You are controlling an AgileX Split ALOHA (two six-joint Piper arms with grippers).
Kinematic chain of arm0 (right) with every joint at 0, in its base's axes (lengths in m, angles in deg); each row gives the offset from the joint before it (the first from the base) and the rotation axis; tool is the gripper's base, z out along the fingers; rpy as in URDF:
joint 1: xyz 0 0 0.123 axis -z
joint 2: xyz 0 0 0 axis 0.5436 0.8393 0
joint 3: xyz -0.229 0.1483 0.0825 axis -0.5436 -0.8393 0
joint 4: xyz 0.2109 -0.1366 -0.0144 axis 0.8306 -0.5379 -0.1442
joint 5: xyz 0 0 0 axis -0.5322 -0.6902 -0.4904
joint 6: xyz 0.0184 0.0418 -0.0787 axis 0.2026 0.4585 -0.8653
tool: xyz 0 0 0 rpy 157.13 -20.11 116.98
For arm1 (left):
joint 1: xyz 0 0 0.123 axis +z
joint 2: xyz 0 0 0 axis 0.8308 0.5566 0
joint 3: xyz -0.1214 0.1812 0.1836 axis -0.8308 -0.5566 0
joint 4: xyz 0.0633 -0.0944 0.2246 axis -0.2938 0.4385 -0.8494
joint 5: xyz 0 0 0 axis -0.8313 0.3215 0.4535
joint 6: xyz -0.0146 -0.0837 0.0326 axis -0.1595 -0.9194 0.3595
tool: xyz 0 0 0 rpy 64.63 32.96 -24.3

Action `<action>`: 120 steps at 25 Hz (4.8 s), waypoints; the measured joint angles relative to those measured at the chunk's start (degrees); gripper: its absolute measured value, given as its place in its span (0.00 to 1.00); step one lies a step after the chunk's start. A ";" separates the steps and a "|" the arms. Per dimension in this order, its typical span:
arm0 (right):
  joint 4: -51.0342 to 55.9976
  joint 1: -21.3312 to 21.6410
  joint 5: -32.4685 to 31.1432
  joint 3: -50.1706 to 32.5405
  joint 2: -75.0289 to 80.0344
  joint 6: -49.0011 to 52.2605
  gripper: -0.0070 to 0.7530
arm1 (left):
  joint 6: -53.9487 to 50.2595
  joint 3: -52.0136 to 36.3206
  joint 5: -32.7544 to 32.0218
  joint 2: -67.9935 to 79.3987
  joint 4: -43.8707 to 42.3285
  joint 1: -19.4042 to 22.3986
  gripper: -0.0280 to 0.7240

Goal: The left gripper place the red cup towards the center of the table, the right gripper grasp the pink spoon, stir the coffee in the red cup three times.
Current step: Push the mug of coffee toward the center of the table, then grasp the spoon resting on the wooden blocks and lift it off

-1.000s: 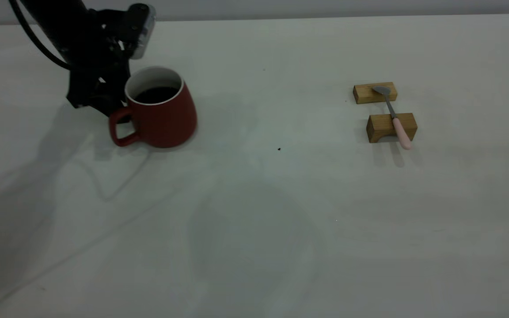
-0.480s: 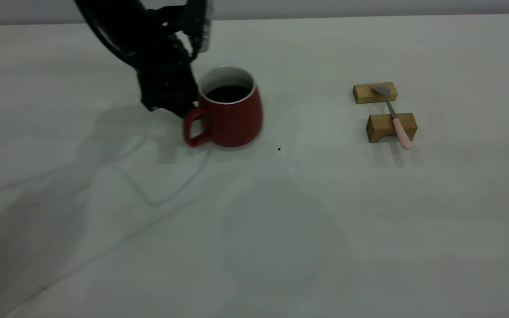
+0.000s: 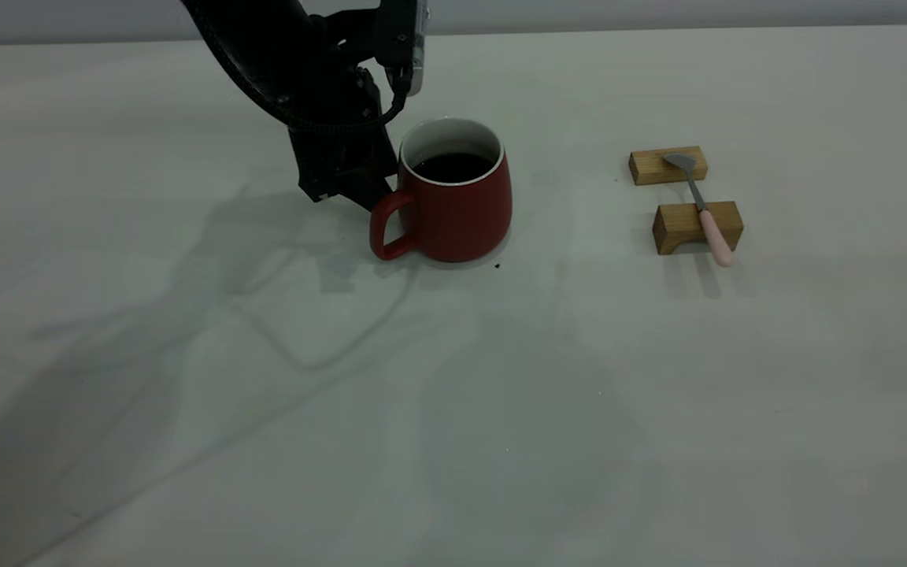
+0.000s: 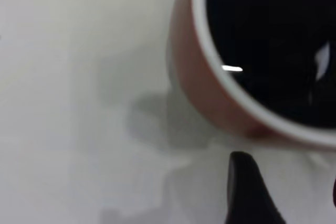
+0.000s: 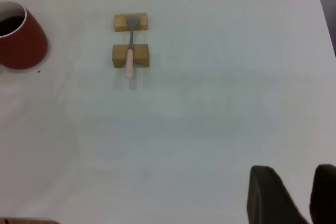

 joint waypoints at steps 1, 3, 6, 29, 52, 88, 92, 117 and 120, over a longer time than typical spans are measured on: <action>0.00 0.00 0.00 0.00 0.00 0.00 0.32 | -1.90 0.00 -0.43 -0.35 -1.52 0.49 0.65; 0.00 0.00 0.00 0.00 0.00 0.00 0.32 | -6.79 0.00 -2.72 -1.88 -5.62 1.95 0.65; 0.00 0.00 0.00 0.00 0.00 0.00 0.32 | -18.26 0.00 -8.03 -7.11 -11.32 4.31 0.65; 0.00 0.00 0.00 0.00 0.00 0.00 0.32 | -89.76 -23.03 -34.92 -70.50 -28.77 6.47 0.65; 0.00 0.00 0.00 0.00 0.00 -0.01 0.32 | -95.19 -66.23 -32.10 -126.22 -31.16 6.47 0.70; 18.23 0.00 17.24 9.38 45.94 -8.79 0.70 | -95.12 -67.03 -32.72 -143.44 -31.21 18.23 0.70; 21.86 0.00 20.87 11.91 58.77 -13.29 0.70 | -95.12 -67.03 -32.72 -143.44 -31.21 18.23 0.70; 19.78 -9.85 32.78 43.09 122.76 -6.90 0.71 | -94.78 -67.03 -32.72 -143.44 -31.21 18.23 0.70; 19.72 -9.85 32.73 46.29 125.86 -6.21 0.71 | -94.78 -67.03 -32.72 -143.44 -31.21 18.23 0.70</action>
